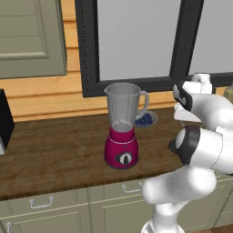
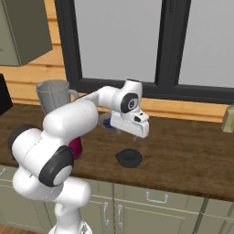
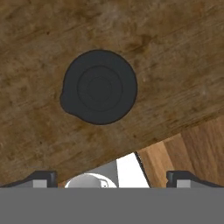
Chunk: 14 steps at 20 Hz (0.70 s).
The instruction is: Close the lid blender by securely placing the lid on top.
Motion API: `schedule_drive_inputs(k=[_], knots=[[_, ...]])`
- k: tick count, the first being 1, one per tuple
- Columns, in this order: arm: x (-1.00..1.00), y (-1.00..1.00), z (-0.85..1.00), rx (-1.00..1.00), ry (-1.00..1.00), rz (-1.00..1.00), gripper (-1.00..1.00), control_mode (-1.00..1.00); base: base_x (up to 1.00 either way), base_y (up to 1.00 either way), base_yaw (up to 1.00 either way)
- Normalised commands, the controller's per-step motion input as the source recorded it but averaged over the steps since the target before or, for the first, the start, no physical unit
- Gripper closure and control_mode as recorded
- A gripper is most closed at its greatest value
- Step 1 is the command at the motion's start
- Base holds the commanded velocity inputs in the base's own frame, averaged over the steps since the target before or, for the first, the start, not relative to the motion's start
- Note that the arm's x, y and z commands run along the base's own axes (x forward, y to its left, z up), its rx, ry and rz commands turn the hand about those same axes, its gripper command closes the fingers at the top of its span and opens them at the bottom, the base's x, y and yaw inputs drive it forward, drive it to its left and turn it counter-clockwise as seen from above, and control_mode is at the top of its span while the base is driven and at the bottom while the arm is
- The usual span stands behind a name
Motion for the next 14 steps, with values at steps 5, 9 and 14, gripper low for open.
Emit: schedule_drive_inputs(k=[5,9,14], knots=[[-0.26,0.0,-0.43,0.0,0.0,0.0,-1.0,-1.0,0.0,0.0,0.0],[-0.09,0.0,-0.38,0.0,0.0,0.0,-1.0,-1.0,0.0,0.0,0.0],[0.0,0.01,-0.27,0.0,0.0,0.0,-1.0,-1.0,0.0,0.0,0.0]])
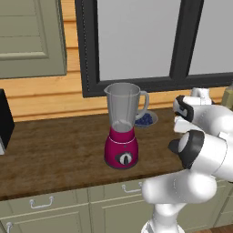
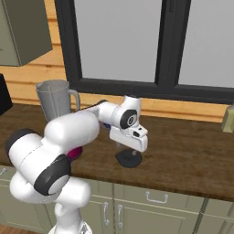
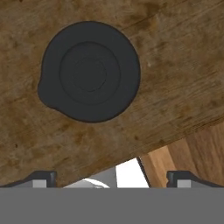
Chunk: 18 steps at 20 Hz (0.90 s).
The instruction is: Close the lid blender by securely placing the lid on top.
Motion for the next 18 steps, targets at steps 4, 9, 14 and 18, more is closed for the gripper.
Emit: schedule_drive_inputs(k=[4,9,14,18], knots=[[0.03,0.02,-0.31,0.0,0.0,0.0,-1.0,-1.0,0.0,0.0,0.0],[0.15,0.0,-0.2,0.0,0.0,0.0,-1.0,-1.0,0.0,0.0,0.0],[0.2,0.0,-0.17,0.0,0.0,0.0,-1.0,-1.0,0.0,0.0,0.0],[0.18,0.0,-0.23,0.0,0.0,0.0,-1.0,-1.0,0.0,0.0,0.0]])
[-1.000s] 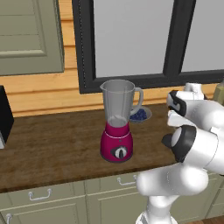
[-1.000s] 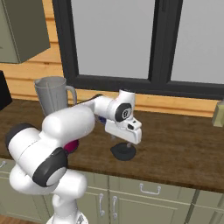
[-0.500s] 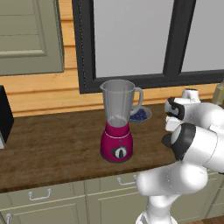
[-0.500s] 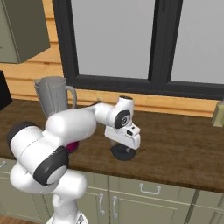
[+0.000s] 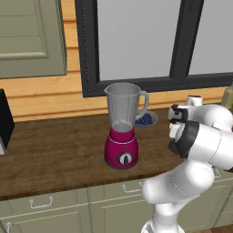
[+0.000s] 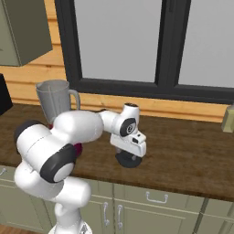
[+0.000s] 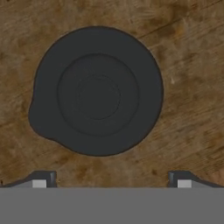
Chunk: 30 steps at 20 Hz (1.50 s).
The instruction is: Close the lid blender by securely placing the lid on top.
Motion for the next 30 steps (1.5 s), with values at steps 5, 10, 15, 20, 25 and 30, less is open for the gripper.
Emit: schedule_drive_inputs(k=[5,10,15,20,25,30], knots=[[0.11,0.01,-0.38,0.0,0.0,0.0,-1.0,-1.0,0.0,0.0,0.0],[0.42,0.08,-0.11,0.0,0.0,0.0,-1.0,-1.0,0.0,0.0,0.0],[0.41,0.0,-0.03,0.0,0.0,0.0,-1.0,-1.0,0.0,0.0,0.0],[0.04,-0.4,-0.21,0.0,0.0,0.01,-1.0,-1.0,0.0,0.0,0.0],[0.0,-0.08,-0.04,0.0,0.0,0.0,-1.0,-1.0,0.0,0.0,0.0],[-0.15,0.0,-0.02,0.0,0.0,0.01,-1.0,-1.0,0.0,0.0,0.0]])
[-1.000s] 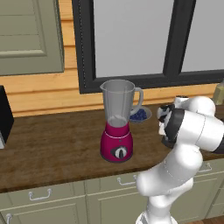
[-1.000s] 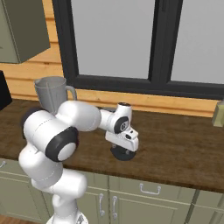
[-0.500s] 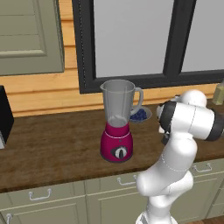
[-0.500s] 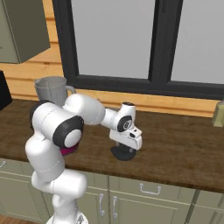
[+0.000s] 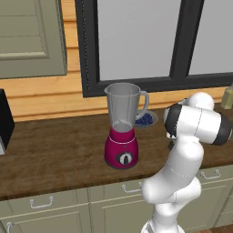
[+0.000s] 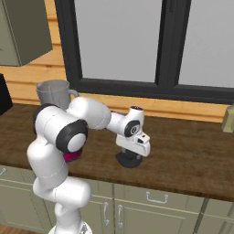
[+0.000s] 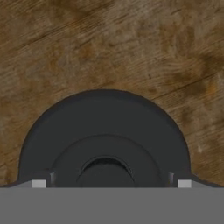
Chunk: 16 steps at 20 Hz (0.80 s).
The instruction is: Close the lid blender by securely placing the lid on top.
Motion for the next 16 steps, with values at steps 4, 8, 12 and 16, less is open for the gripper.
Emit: schedule_drive_inputs(k=[4,8,12,16], knots=[[-0.33,0.0,-0.02,0.0,-0.01,0.04,-1.0,-1.0,0.0,0.0,0.0],[0.0,0.0,0.0,0.0,0.0,0.0,-1.0,-1.0,0.0,0.0,0.0],[0.02,0.01,0.0,0.0,0.0,0.0,-1.0,-1.0,0.0,0.0,0.0],[0.12,0.04,0.0,0.0,0.0,0.0,-1.0,-1.0,0.0,0.0,0.0]])
